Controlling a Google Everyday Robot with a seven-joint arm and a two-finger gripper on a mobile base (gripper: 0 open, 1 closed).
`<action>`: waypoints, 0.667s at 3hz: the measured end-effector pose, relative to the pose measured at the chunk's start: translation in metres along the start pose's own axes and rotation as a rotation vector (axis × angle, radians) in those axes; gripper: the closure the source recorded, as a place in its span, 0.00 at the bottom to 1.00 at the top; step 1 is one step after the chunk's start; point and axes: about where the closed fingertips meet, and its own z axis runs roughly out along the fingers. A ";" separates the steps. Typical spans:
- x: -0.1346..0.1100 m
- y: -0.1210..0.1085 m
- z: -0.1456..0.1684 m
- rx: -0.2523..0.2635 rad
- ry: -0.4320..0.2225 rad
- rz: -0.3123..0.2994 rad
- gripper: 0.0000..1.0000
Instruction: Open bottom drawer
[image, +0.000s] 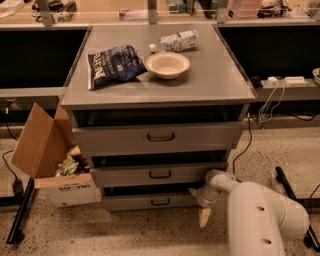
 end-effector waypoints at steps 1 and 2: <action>-0.007 0.012 0.000 -0.012 -0.020 -0.016 0.25; -0.011 0.030 -0.011 -0.006 -0.017 -0.025 0.48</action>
Offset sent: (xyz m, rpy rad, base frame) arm -0.0675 0.0001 0.0295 0.0137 0.0046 0.0525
